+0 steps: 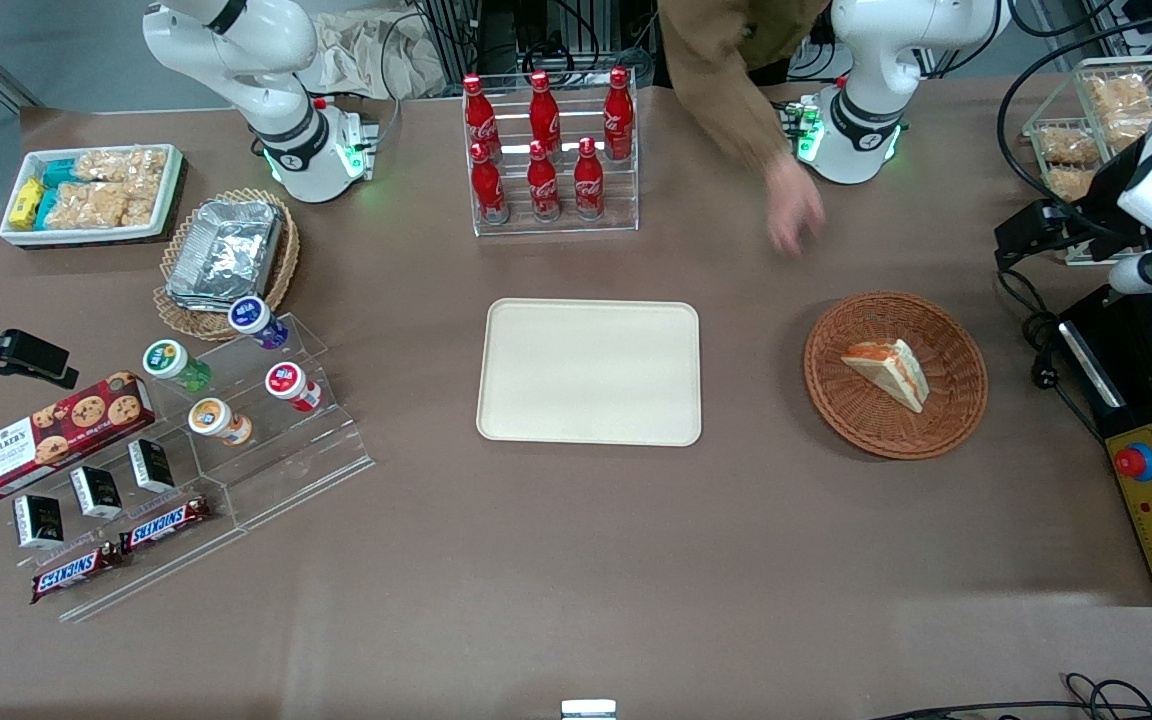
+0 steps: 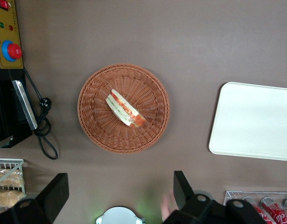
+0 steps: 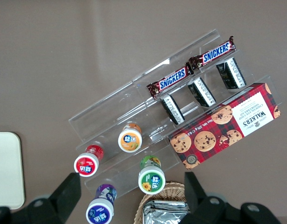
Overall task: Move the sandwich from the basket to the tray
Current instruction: 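Move the left gripper over the wrapped sandwich in the wicker basket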
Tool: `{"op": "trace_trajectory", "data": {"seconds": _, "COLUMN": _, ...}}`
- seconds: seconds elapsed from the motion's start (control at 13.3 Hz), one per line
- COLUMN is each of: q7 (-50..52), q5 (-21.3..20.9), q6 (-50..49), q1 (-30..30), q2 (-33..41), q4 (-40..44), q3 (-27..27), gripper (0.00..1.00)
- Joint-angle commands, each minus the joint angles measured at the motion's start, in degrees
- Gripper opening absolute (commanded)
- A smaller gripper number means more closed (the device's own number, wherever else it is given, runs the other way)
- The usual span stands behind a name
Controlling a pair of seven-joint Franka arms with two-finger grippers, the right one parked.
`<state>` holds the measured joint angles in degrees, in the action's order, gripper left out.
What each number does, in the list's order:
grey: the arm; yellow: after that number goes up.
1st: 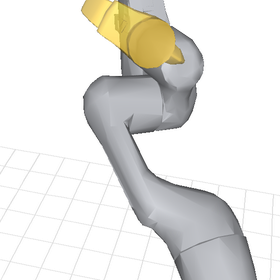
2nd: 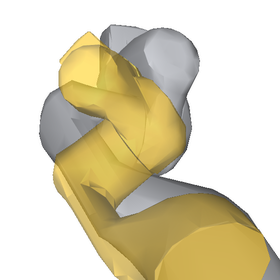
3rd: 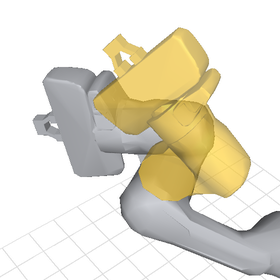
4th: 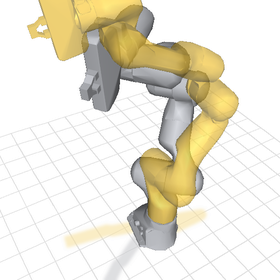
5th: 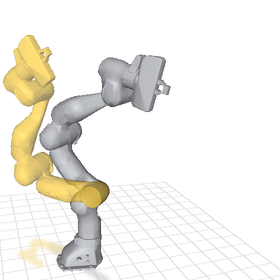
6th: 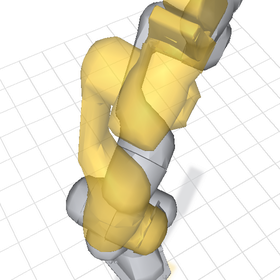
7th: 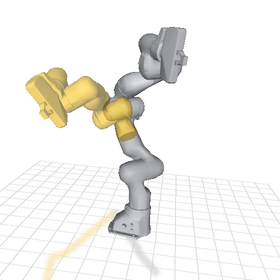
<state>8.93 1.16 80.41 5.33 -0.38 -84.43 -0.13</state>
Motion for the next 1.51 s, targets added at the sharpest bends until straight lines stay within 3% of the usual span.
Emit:
{"op": "trace_trajectory", "data": {"seconds": 0.0, "q7": 0.65, "q5": 0.16, "q6": -0.69, "q1": -0.15, "q2": -0.67, "q4": 1.55, "q3": -0.04, "gripper": 1.00}}
{"op": "trace_trajectory", "data": {"seconds": 0.23, "q7": 4.83, "q5": -0.19, "q6": -0.78, "q1": -0.06, "q2": -2.07, "q4": 1.29, "q3": -1.18, "gripper": 1.00}}
{"op": "trace_trajectory", "data": {"seconds": 0.53, "q7": 34.06, "q5": -3.17, "q6": 4.57, "q1": -0.06, "q2": -1.11, "q4": -6.33, "q3": -1.19, "gripper": 1.00}}
{"op": "trace_trajectory", "data": {"seconds": 0.98, "q7": 48.52, "q5": -4.67, "q6": 36.18, "q1": -0.15, "q2": 12.42, "q4": -43.23, "q3": -1.27, "gripper": 1.00}}
{"op": "trace_trajectory", "data": {"seconds": 1.43, "q7": 58.12, "q5": -4.67, "q6": 50.69, "q1": -0.85, "q2": 8.13, "q4": -53.19, "q3": -1.19, "gripper": 1.00}}
